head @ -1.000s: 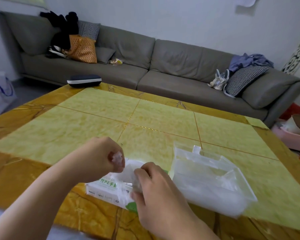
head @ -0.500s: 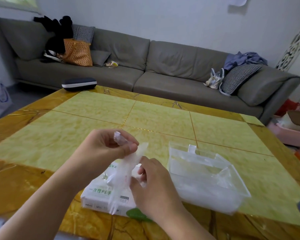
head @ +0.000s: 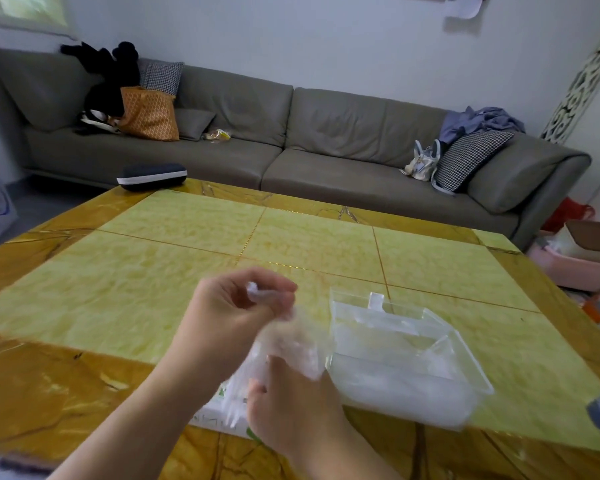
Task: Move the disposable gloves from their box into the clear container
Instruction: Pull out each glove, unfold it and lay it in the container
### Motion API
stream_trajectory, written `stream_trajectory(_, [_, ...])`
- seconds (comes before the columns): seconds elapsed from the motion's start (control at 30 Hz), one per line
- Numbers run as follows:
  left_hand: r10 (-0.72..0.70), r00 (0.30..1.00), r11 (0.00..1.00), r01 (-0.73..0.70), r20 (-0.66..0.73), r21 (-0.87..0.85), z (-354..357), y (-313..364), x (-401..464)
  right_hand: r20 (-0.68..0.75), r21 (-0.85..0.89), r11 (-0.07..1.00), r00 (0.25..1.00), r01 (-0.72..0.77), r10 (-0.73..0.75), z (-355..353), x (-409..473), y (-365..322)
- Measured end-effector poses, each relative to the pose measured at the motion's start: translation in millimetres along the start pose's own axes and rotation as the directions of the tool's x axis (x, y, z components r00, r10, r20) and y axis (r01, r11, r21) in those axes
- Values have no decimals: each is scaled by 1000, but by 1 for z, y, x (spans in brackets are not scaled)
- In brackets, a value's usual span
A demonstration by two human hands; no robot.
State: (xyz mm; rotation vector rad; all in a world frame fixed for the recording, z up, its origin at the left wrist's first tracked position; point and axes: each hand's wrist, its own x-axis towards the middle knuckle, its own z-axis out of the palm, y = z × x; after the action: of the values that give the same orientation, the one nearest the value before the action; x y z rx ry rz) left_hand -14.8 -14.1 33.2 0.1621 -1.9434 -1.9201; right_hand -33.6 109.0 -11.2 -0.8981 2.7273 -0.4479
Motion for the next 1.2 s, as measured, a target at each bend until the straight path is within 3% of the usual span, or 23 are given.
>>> stream_trajectory(0.07, [-19,999,997,16,37,74,9,-2,-3,73,187,981,995,49,-64,-6,-2,-3])
stream_trajectory(0.1, [-37,998,997,33,44,69,12,0,-5,-10,349,930,993,113,-117,-11,-1,-3])
stream_trajectory(0.17, [-16,997,989,4,77,145,11,4,-4,-237,714,671,971,199,-36,-20,-4,0])
stream_trajectory(0.23, [0,987,945,-52,159,324,7,6,-3,-303,819,524,952,234,49,-22,-3,8])
stream_trajectory(0.33, [-167,946,950,78,278,304,-5,-1,1,-294,754,638,948,155,118,-14,1,12])
stream_trajectory(0.43, [-396,787,903,240,474,356,-19,-3,2,-252,778,625,941,58,226,-13,6,14])
stream_trajectory(0.5, [-454,687,852,147,568,503,-26,-6,2,-356,713,693,905,103,232,-15,7,15])
stream_trajectory(0.53, [-466,682,818,88,563,569,-28,-8,3,-404,701,703,879,121,251,-19,7,16])
stream_trajectory(0.6, [-452,752,745,22,480,666,-31,-15,4,-436,745,650,846,149,306,-33,2,16])
stream_trajectory(0.73, [-412,853,758,125,321,641,-35,-26,9,-390,891,393,827,227,405,-72,-16,26])
stream_trajectory(0.83, [-254,915,658,-73,313,749,-38,-31,15,-396,907,326,806,267,440,-88,-25,38])
stream_trajectory(0.87, [-197,922,696,-108,334,710,-35,-25,16,-392,910,321,800,264,453,-90,-26,44])
stream_trajectory(0.9, [-142,927,802,-97,347,589,-33,-17,15,-382,914,314,803,256,457,-92,-28,46])
stream_trajectory(0.97, [-42,924,988,-17,379,153,-23,5,9,-375,914,323,816,246,440,-92,-29,51])
stream_trajectory(1.0, [-31,913,998,51,407,-37,-16,17,6,-378,904,357,827,234,416,-90,-29,52])
stream_trajectory(1.03, [-53,899,990,104,434,-96,-9,24,3,-375,891,402,844,213,383,-88,-28,51])
stream_trajectory(1.1, [-123,887,992,114,445,49,7,22,-6,-341,857,487,894,170,289,-82,-27,49])
stream_trajectory(1.17, [-126,937,976,58,326,210,23,15,-9,-291,844,515,934,149,206,-78,-27,47])
stream_trajectory(1.2, [-114,959,978,64,259,197,29,12,-8,-275,854,500,941,144,199,-78,-27,48])
